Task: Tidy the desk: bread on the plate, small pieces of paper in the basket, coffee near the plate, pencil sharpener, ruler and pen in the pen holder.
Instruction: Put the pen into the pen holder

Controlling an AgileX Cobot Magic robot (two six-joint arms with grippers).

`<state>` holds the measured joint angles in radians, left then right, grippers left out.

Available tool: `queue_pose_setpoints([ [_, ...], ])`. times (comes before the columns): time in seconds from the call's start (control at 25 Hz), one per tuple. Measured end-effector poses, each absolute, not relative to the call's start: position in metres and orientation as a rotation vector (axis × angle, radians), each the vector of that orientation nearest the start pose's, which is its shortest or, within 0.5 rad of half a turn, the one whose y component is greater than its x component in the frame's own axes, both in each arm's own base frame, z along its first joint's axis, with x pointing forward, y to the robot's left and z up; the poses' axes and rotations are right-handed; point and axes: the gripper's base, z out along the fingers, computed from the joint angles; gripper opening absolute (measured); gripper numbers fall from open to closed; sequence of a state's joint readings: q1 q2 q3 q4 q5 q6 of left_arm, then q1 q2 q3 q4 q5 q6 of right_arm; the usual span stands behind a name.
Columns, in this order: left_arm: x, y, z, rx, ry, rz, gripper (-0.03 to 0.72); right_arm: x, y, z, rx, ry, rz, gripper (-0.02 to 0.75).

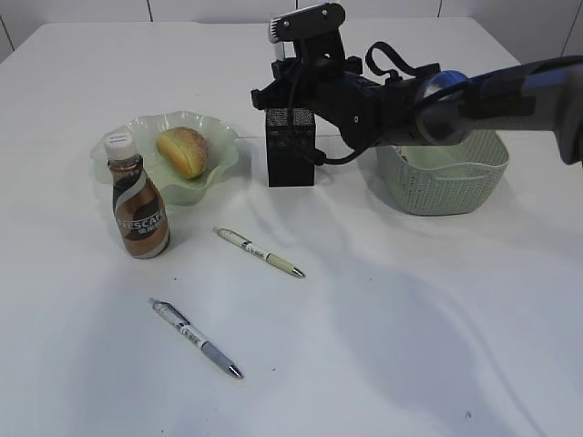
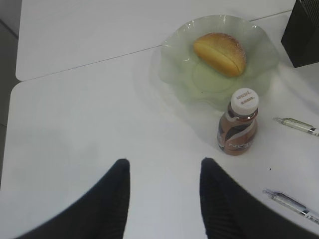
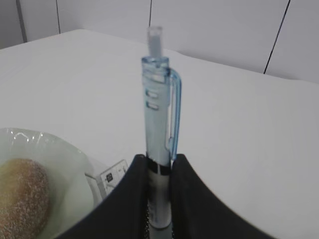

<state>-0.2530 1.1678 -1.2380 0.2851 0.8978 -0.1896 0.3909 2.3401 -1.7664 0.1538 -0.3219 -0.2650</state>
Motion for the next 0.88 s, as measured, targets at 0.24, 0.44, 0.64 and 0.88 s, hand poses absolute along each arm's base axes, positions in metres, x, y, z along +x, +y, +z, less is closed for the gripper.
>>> queue_pose_setpoints([
  [0.24, 0.234, -0.040, 0.402, 0.164, 2.249, 0.108, 0.323, 0.509, 0.201, 0.168, -0.407, 1.731, 0.150, 0.111],
  [0.44, 0.235, -0.041, 0.402, 0.166, 2.237, 0.104, 0.323, 0.510, 0.200, 0.166, -0.406, 1.731, 0.149, 0.111],
  [0.64, 0.237, -0.041, 0.402, 0.168, 2.234, 0.103, 0.323, 0.510, 0.200, 0.168, -0.397, 1.706, 0.147, 0.111],
  [0.88, 0.238, -0.042, 0.401, 0.170, 2.233, 0.102, 0.323, 0.510, 0.200, 0.168, -0.396, 1.702, 0.147, 0.111],
])
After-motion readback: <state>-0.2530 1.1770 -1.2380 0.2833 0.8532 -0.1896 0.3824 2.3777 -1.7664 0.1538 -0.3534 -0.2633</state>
